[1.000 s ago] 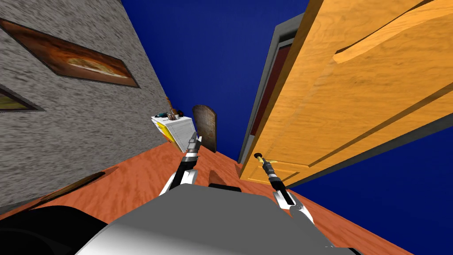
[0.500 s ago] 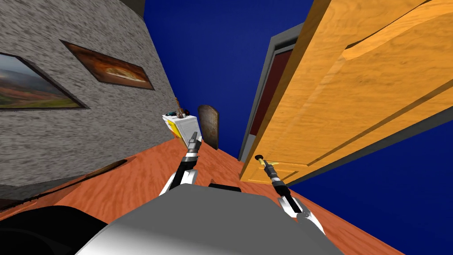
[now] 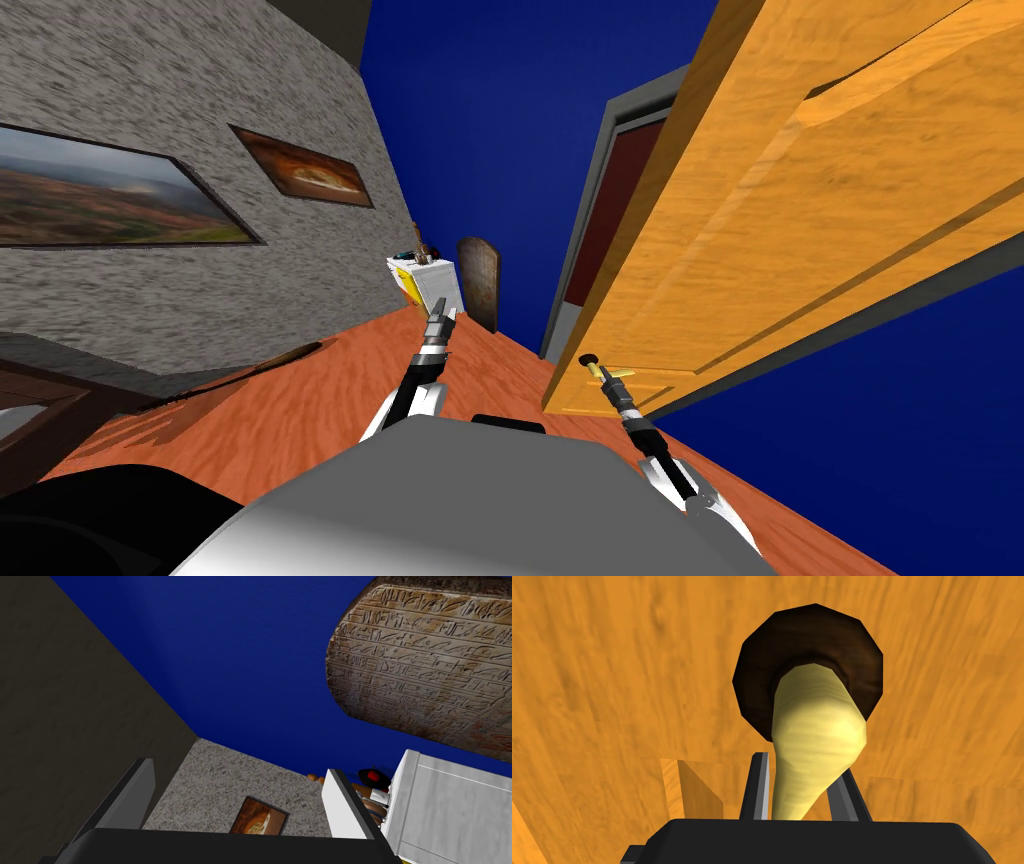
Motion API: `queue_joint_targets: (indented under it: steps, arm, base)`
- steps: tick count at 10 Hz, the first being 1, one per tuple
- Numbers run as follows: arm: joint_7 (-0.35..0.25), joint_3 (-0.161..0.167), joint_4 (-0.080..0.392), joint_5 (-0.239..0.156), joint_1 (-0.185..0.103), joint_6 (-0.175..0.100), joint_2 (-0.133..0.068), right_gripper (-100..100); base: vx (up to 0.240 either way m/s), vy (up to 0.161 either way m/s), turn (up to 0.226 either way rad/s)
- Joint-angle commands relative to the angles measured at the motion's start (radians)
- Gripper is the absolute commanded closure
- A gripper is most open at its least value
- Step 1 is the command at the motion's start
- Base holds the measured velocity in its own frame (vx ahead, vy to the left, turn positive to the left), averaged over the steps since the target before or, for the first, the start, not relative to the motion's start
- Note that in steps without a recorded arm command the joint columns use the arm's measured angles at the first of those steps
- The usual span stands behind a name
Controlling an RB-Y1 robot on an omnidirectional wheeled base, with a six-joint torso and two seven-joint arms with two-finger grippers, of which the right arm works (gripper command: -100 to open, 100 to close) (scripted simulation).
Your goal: Pull the door open
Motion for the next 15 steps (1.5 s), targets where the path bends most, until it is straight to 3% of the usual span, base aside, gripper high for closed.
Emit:
queue_joint_targets:
  steps: [1,2,3,4,12,15]
  arm:
    - [-0.013,0.01,-0.002,0.001,0.019,-0.03,-0.015,100]
    - [-0.021,0.017,0.001,0.001,0.029,-0.048,-0.025,100]
    - [-0.015,0.014,0.011,0.001,0.016,-0.038,-0.016,100]
    - [-0.025,0.022,0.022,0.001,0.028,-0.067,-0.024,100]
    - [-0.049,0.043,0.053,-0.003,0.065,-0.159,-0.058,100]
    - [-0.053,0.051,0.056,-0.001,0.071,-0.169,-0.057,100]
  base:
    - [-0.166,-0.098,0.155]
    - [-0.199,-0.091,0.163]
    - [-0.091,-0.036,0.033]
    - [-0.188,-0.08,0.206]
    - [-0.169,-0.079,0.142]
    - [-0.134,-0.058,0.102]
